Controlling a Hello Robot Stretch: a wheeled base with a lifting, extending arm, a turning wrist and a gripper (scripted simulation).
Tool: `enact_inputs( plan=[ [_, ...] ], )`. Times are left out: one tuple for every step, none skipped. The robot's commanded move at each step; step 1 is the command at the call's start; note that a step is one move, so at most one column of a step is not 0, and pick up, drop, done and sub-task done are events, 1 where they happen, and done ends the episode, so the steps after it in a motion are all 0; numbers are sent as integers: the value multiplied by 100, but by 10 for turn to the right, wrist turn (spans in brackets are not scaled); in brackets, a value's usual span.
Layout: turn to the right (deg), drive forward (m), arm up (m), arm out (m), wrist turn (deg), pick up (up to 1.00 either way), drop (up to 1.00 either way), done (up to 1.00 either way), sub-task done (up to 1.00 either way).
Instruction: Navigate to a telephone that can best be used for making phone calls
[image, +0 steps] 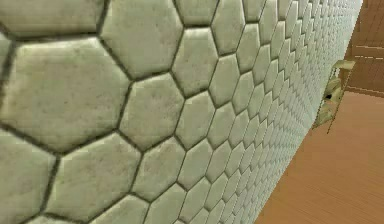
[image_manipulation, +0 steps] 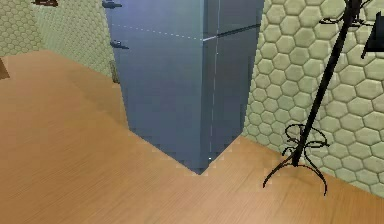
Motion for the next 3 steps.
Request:
enact_inputs(
  plan=[
    [450,0,0,0,0,0,0,0,0],
    [450,0,0,0,0,0,0,0,0],
    [390,0,0,0,0,0,0,0,0]
  ],
)
